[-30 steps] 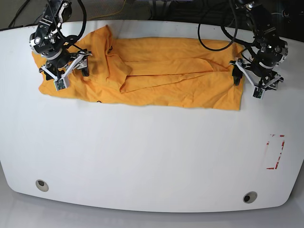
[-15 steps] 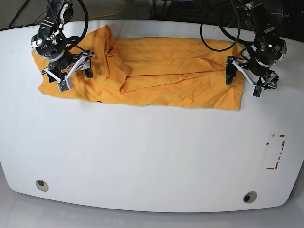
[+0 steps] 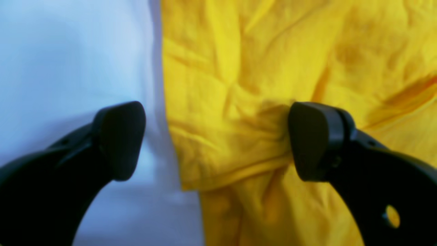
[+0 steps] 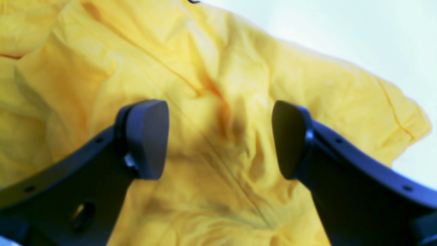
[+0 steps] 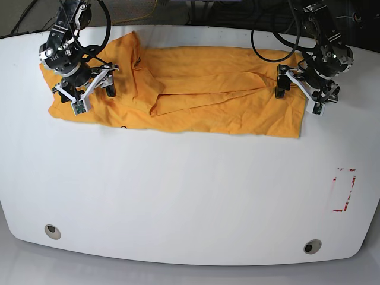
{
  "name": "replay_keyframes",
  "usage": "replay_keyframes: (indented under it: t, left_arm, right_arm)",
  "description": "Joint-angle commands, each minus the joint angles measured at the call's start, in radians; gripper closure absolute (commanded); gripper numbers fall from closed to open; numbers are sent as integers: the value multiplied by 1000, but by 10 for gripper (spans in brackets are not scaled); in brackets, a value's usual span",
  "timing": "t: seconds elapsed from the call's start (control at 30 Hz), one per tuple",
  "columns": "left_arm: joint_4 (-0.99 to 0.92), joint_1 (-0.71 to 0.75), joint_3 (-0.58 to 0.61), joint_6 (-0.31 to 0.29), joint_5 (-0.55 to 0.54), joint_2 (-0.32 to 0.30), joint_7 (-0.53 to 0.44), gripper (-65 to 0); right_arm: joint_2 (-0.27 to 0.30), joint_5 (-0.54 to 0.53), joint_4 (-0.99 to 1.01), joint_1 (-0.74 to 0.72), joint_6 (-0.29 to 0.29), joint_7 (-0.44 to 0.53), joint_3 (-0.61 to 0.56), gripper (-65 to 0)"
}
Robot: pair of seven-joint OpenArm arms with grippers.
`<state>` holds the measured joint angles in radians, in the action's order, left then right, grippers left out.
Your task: Layout the t-shirt on the table in an organized manner, then fold the t-shirt properly
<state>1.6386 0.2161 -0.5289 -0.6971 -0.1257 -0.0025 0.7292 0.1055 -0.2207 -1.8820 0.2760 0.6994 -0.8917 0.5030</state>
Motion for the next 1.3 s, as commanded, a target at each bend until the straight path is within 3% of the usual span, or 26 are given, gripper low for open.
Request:
replay_keyframes:
  t: [0.0, 0.47, 0.73, 0.9, 1.07, 1.17, 1.27]
  left_arm:
    - [-8, -7, 5, -1, -4, -6, -1, -642]
    - [-21, 30, 165, -1, -2, -6, -1, -640]
    - [-21, 39, 166, -1, -4, -6, -1, -531]
    - [-21, 38, 166, -1, -4, -9, -1, -393]
    - [-22, 35, 168, -1, -5, -26, -6, -152]
    - [-22, 22, 168, -1, -5, -26, -6, -56]
    - [-22, 9, 168, -1, -4, -26, -6, -18]
  right_arm:
    - [12, -10, -17, -5, -1, 19, 4, -453]
    - [10, -10, -17, -5, -1, 19, 4, -453]
    - [10, -10, -17, -5, -1, 19, 7, -453]
    - [10, -10, -17, -7, -1, 19, 7, -453]
    - [10, -10, -17, -8, -1, 19, 7, -453]
    - [10, -10, -17, -8, -1, 19, 7, -453]
    - [10, -10, -17, -10, -1, 19, 7, -453]
